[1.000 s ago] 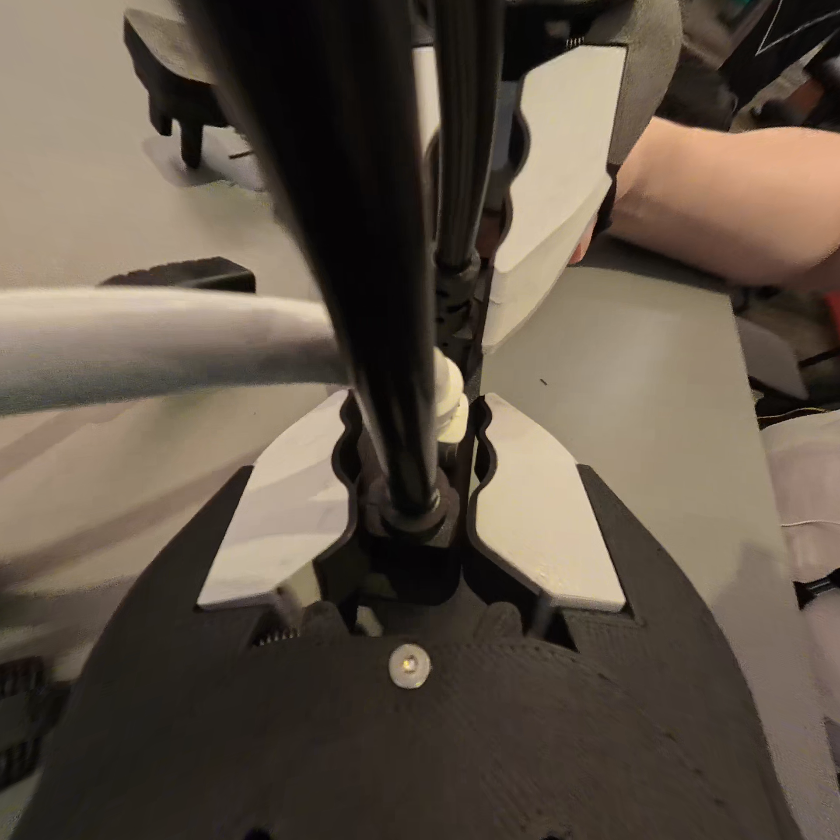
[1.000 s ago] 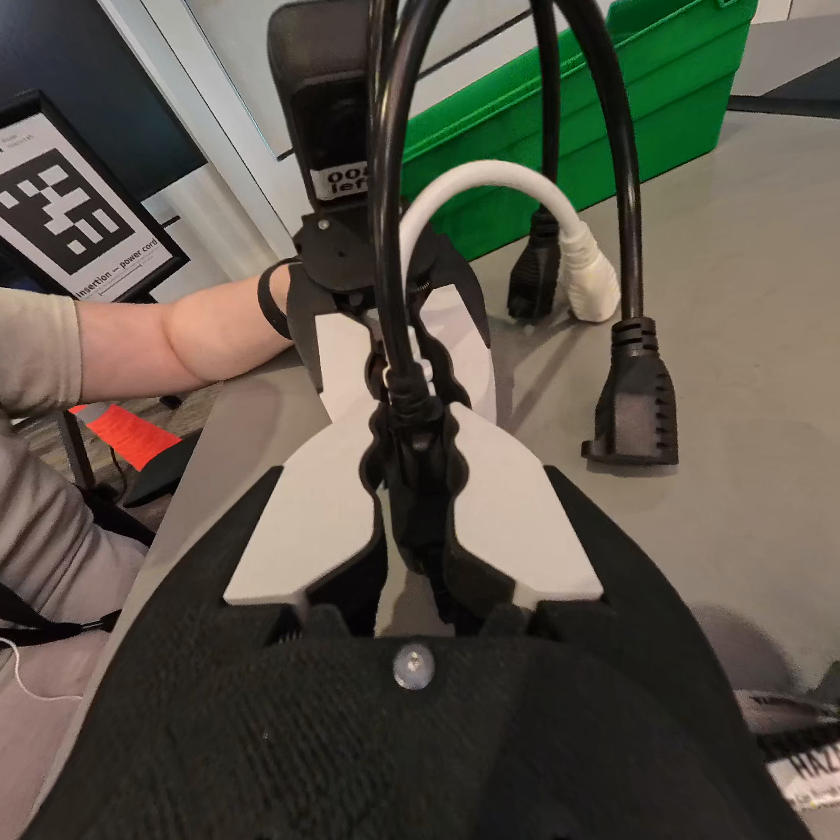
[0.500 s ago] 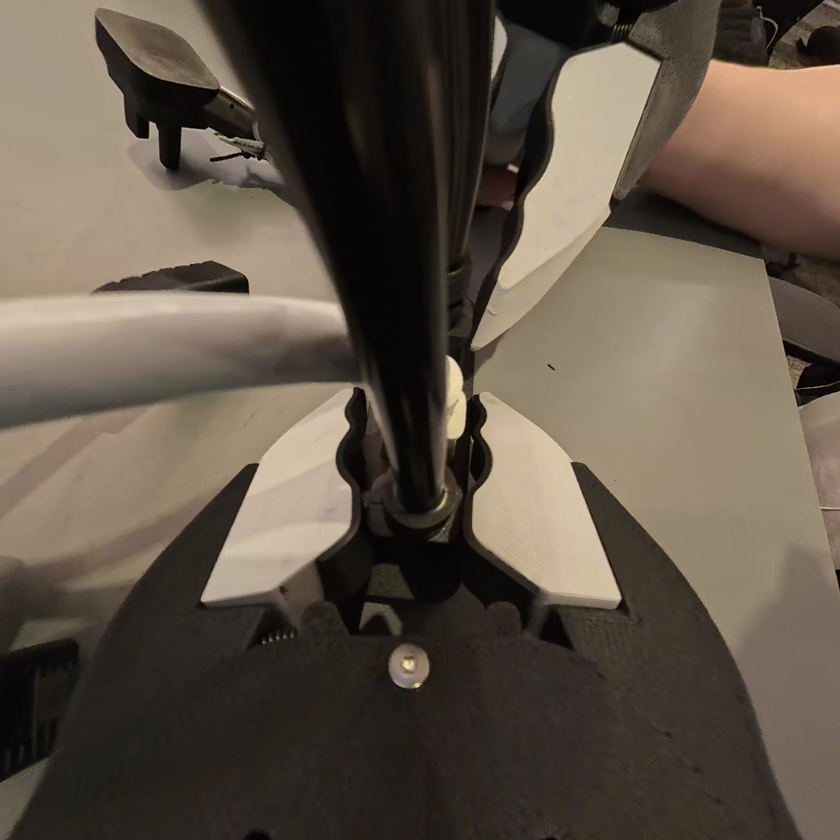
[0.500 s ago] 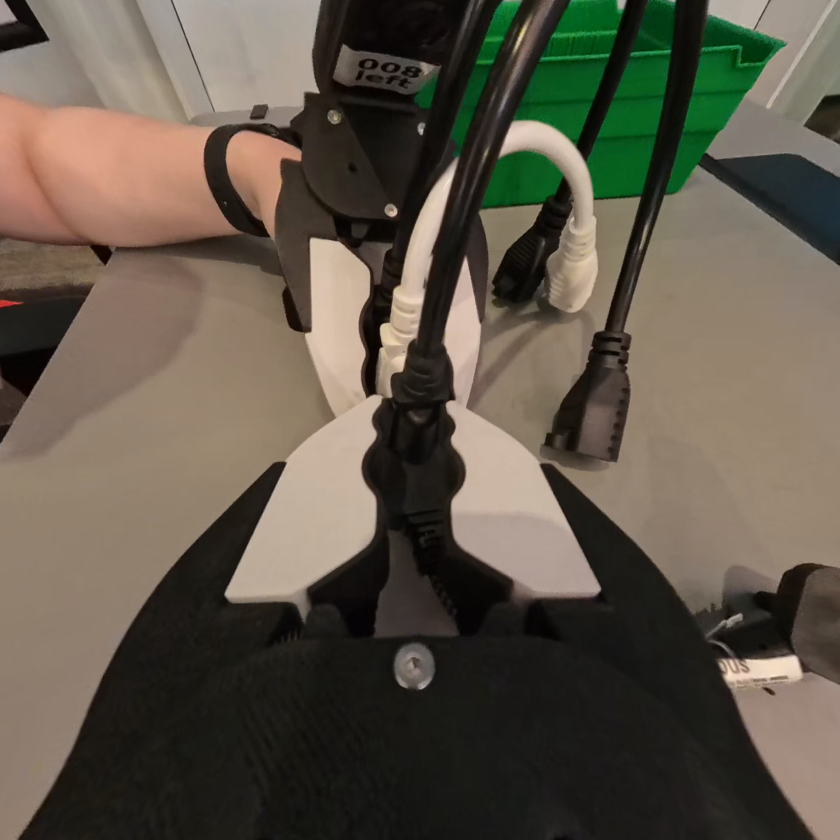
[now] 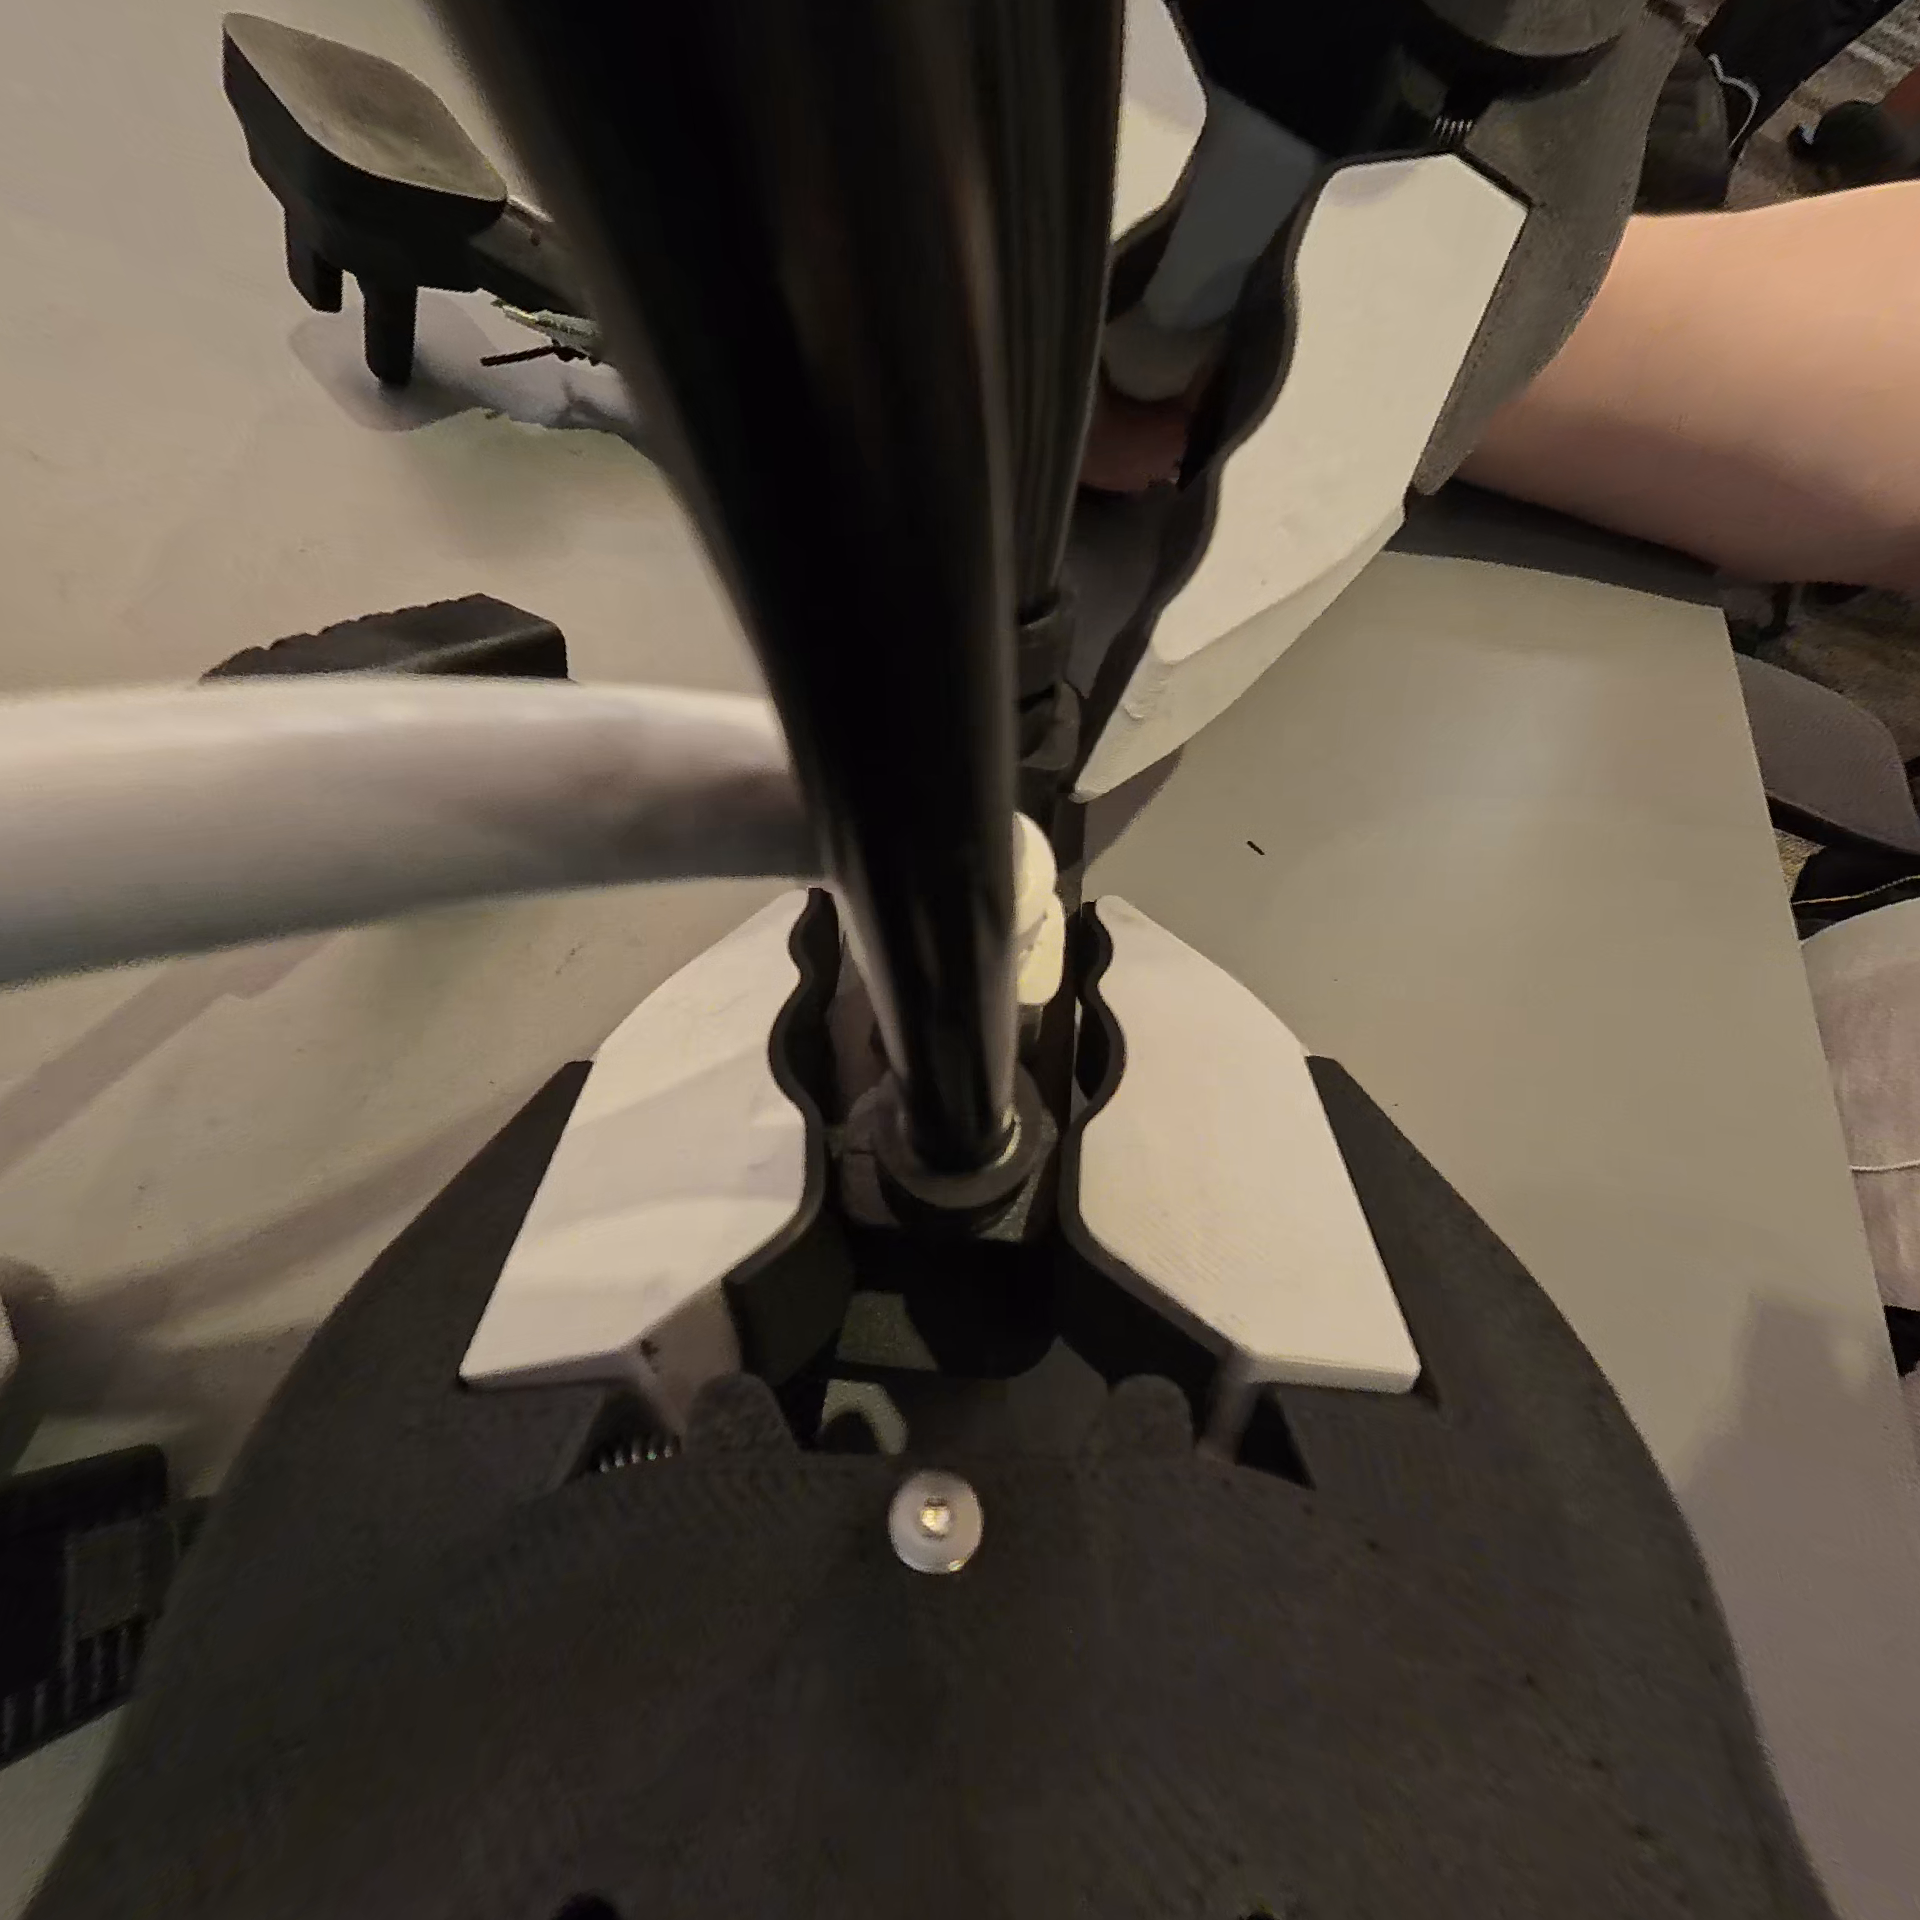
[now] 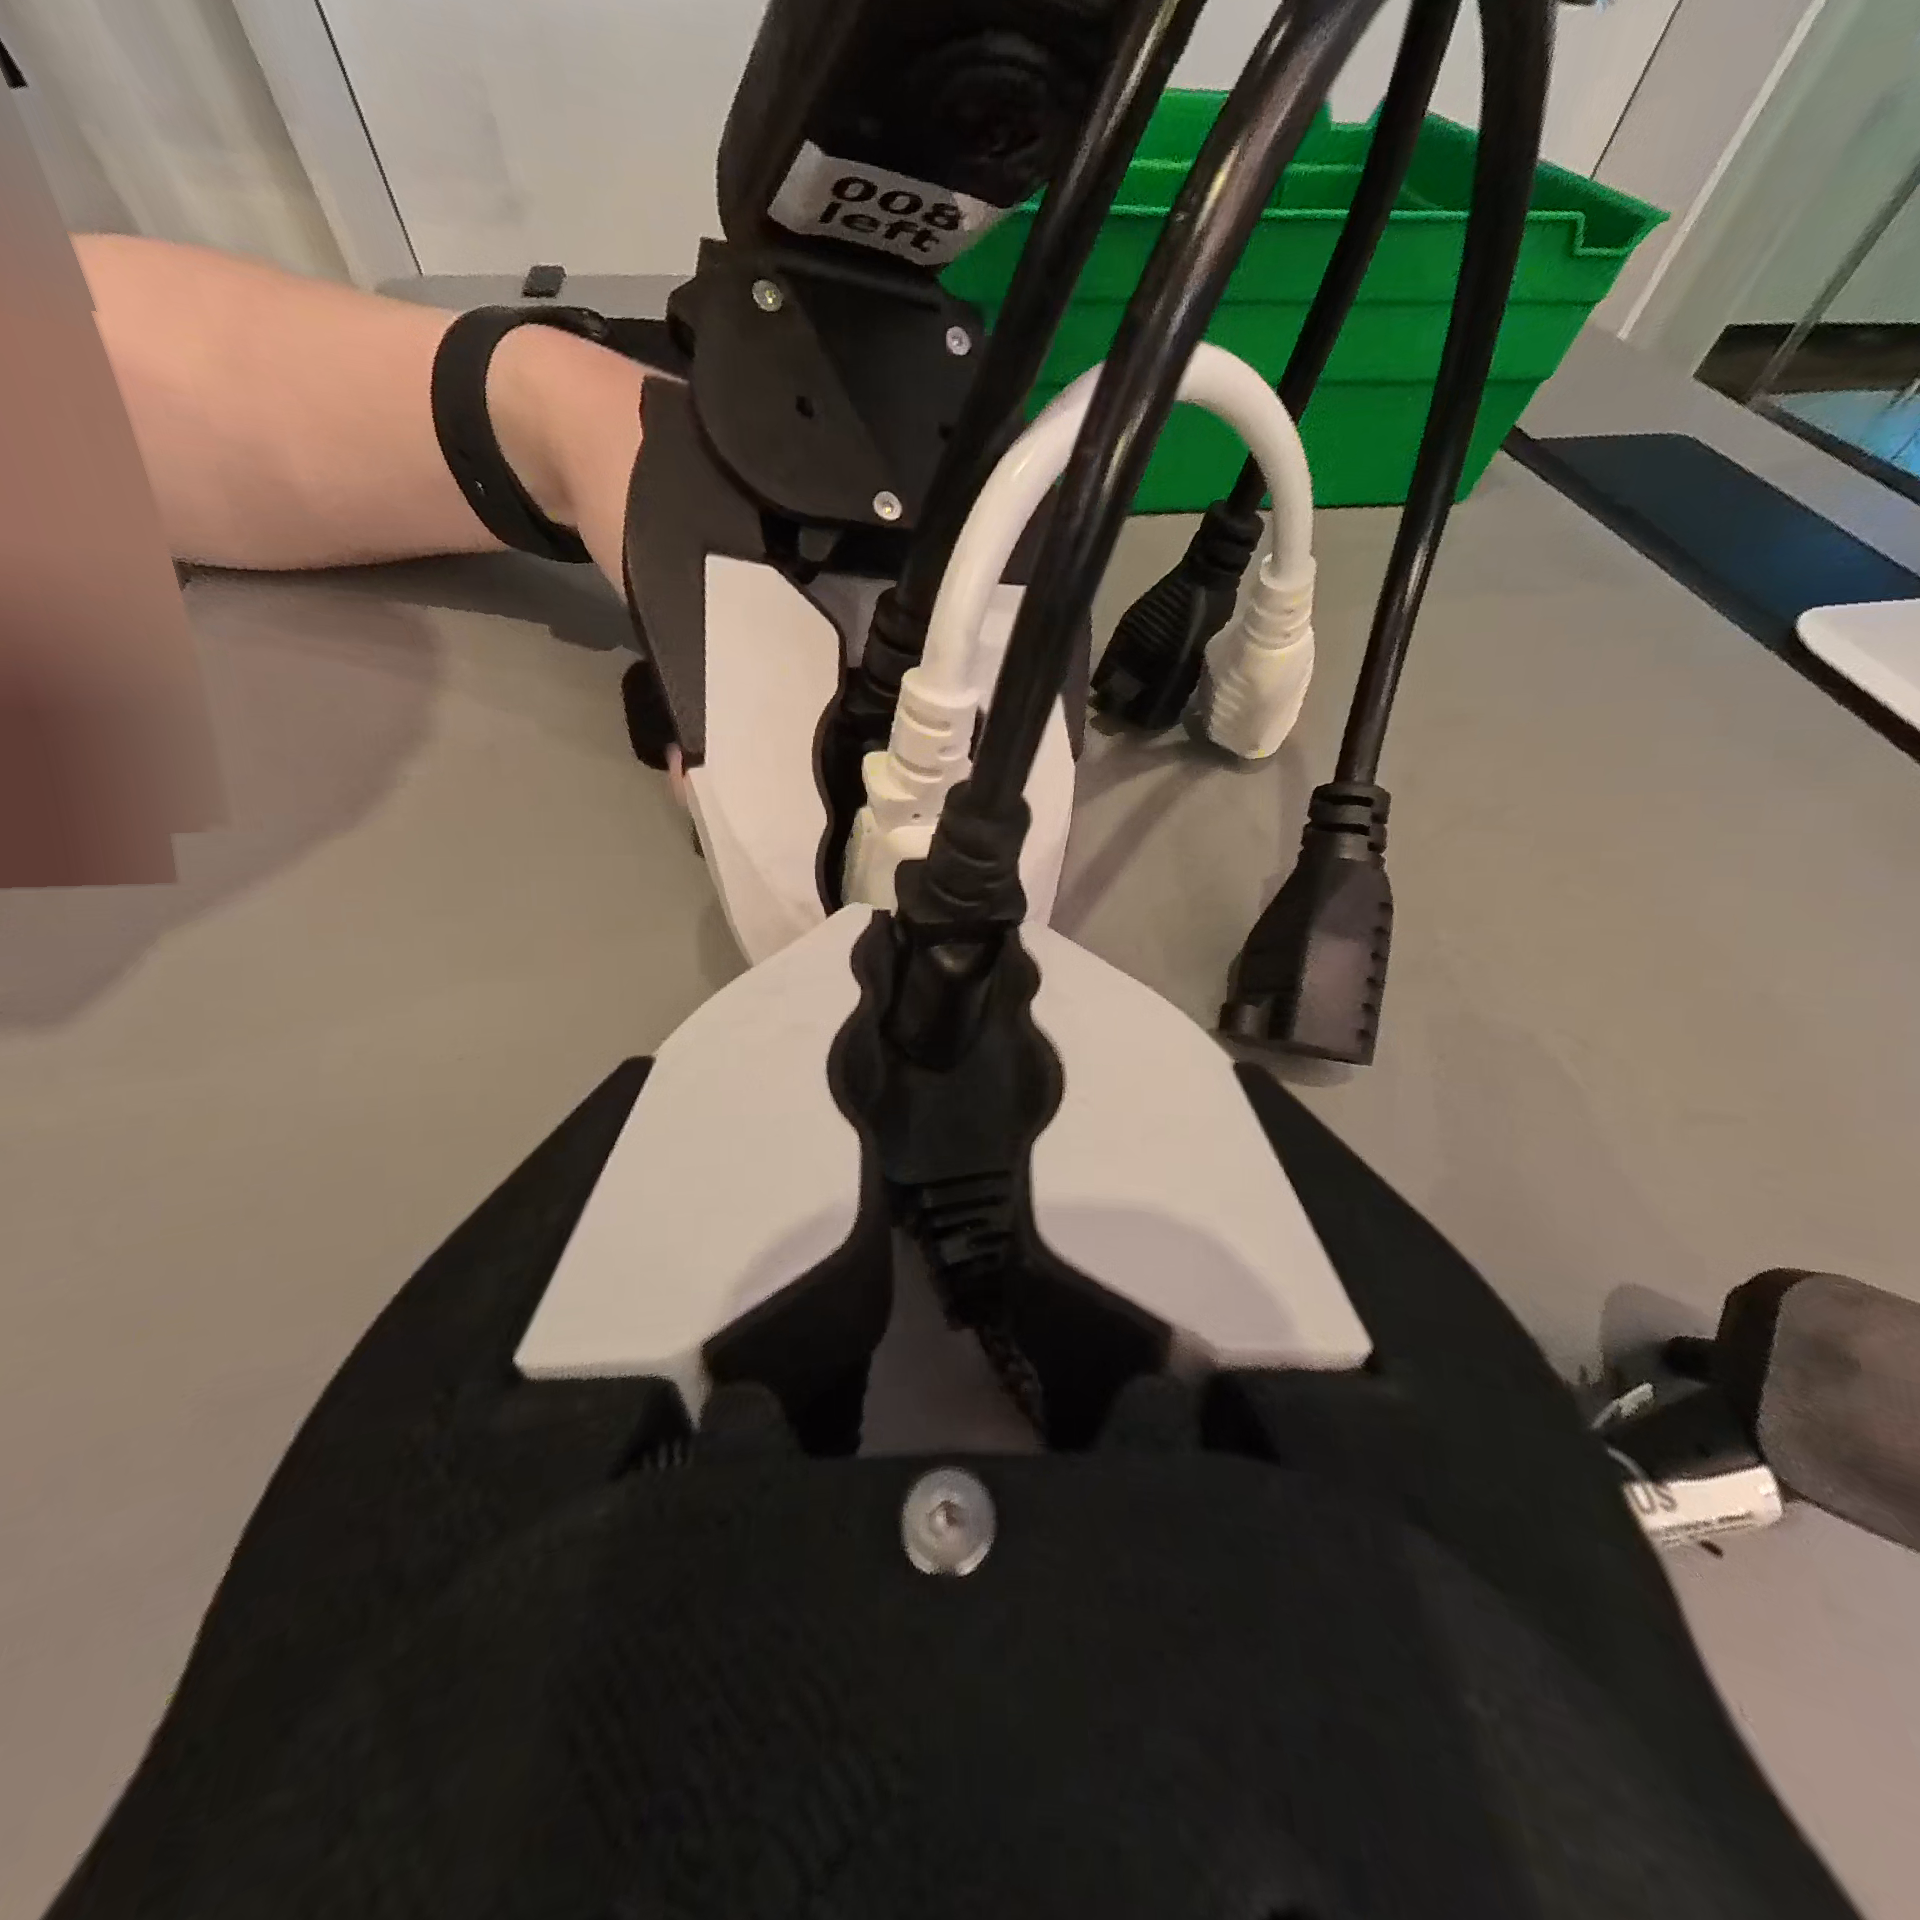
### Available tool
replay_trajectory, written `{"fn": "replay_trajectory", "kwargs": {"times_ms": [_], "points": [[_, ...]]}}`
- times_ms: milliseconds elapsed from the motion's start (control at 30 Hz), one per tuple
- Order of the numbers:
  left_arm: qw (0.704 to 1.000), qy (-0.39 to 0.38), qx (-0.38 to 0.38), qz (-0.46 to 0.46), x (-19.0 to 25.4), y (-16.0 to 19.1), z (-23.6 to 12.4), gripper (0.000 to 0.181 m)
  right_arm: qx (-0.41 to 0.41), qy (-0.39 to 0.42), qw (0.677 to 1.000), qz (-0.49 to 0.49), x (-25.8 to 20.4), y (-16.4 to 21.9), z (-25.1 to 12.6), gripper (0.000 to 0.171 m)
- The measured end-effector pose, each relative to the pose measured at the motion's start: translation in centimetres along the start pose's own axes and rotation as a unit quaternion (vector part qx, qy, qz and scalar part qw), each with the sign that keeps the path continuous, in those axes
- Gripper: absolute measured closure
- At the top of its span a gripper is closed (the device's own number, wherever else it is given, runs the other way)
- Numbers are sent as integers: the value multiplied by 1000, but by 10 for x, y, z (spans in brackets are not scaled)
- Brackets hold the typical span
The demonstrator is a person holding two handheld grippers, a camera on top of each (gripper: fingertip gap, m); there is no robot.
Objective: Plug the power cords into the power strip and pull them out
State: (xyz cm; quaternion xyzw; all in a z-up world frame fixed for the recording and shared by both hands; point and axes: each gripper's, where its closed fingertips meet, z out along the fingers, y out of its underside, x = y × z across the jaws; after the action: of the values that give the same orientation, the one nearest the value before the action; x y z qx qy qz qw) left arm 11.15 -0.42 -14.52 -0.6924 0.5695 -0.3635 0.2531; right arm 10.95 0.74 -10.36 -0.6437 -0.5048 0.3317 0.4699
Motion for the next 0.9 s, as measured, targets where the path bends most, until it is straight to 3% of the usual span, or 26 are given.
{"fn": "replay_trajectory", "kwargs": {"times_ms": [233, 467, 900], "points": [[1000, 4, 4, -10, -1, -1, -1, 138, 16, 3, 999, 29, 3, -4, 0, 153], [1000, -5, -8, 27, 2, 2, 1, 138, 16, -59, 995, 78, 0, -3, 1, 153], [1000, -2, -3, 20, 1, 1, 1, 138, 33, -31, 994, 97, 4, -8, 3, 155]]}}
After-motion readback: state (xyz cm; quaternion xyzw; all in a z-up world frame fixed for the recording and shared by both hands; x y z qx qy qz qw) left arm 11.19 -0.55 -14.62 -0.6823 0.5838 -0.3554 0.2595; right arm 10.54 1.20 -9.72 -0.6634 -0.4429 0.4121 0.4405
